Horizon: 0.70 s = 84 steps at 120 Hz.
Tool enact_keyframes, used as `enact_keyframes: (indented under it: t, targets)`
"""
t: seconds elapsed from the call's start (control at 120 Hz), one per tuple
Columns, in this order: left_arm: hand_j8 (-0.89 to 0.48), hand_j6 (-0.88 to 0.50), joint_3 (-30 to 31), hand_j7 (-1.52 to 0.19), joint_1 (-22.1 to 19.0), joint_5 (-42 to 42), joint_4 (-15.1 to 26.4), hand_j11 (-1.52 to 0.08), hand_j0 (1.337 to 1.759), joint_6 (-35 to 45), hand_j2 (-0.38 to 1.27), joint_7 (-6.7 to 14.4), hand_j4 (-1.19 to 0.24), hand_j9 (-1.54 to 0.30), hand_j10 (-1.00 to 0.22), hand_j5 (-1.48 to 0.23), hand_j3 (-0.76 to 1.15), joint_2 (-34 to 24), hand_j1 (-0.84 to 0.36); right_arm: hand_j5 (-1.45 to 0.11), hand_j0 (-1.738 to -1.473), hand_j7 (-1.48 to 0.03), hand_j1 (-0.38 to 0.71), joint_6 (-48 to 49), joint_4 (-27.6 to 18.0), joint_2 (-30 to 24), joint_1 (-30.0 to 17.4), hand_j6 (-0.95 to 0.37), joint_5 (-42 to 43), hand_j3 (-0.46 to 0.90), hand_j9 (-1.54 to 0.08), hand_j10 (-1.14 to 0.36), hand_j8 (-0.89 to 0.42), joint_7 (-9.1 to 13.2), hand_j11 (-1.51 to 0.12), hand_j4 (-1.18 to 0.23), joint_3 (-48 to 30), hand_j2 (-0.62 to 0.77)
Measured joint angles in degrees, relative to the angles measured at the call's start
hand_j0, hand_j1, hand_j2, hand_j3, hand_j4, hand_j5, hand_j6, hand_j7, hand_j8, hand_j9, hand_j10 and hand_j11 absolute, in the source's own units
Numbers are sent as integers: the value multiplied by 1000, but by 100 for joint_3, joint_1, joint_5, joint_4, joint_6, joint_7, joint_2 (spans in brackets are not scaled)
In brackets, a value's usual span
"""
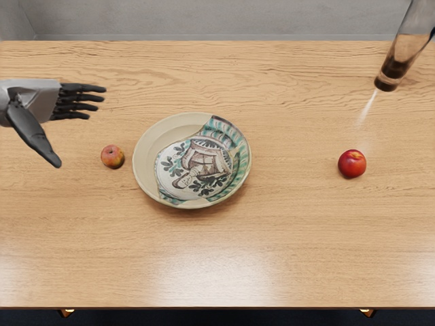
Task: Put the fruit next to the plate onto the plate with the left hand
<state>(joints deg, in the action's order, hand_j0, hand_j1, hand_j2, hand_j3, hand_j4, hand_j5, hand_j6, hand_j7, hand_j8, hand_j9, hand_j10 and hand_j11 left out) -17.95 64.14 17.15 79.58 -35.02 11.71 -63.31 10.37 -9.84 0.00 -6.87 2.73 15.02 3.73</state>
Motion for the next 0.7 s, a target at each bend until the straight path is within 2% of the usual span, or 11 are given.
enact_keyframes:
  t: [0.133,0.158,0.208,0.25,0.292,0.333,0.383,0.517,0.7]
  targets:
    - [-20,-20,-14,-22,10,17,13,-21,1658,-1,4,63,-20,-22,-19,-22,0,29,331,0,-1658,0,-349,0,0,0,5,0,0,0,0,0,0,1,0,0,-1,0]
    - [-20,-20,-17,-22,42,49,13,-21,1658,-1,4,136,-19,-22,-19,-22,0,137,331,0,-1658,0,-349,0,0,0,7,0,0,0,0,0,0,1,0,0,-2,0]
    - [-20,-20,-19,-22,339,314,17,-21,1658,-1,5,507,-20,-22,-19,-22,0,558,331,0,-1658,0,-349,0,0,0,8,0,0,0,0,0,0,1,0,0,-3,0]
    - [-21,-21,-20,-22,699,539,20,-21,1658,-1,4,1064,-20,-22,-20,-22,0,766,331,0,-1658,0,-349,0,0,0,9,0,0,0,0,0,0,1,0,0,-3,0]
    - [-21,-21,-19,-22,1004,774,46,-21,1658,0,4,1481,-20,-22,-20,-22,0,834,330,0,-1658,0,-349,0,0,0,9,0,0,0,0,0,0,1,0,0,-3,0]
    - [-20,-20,-19,-22,1112,1276,111,-22,1658,0,4,1761,-20,-22,-19,-22,0,1060,330,0,-1658,0,-349,0,0,0,10,0,0,0,0,0,0,1,0,0,-4,0]
    - [-20,-21,-7,-22,1077,2090,175,-22,1658,68,4,1977,-20,-22,-20,-22,0,1470,330,0,-1658,0,-349,0,0,0,10,0,0,0,0,0,0,1,0,0,-4,0]
    - [-21,-22,39,-23,935,3712,369,-22,1658,722,4,2231,-21,-22,-20,-23,0,1768,330,0,-1658,0,-349,0,0,0,10,0,0,0,0,0,0,1,0,0,-4,0]
    - [-23,-23,140,-23,528,4469,491,-23,1658,1115,5,2312,-22,-23,-21,-23,0,1963,329,0,-1658,0,-349,0,0,0,10,0,0,0,0,0,0,1,0,0,-2,0]
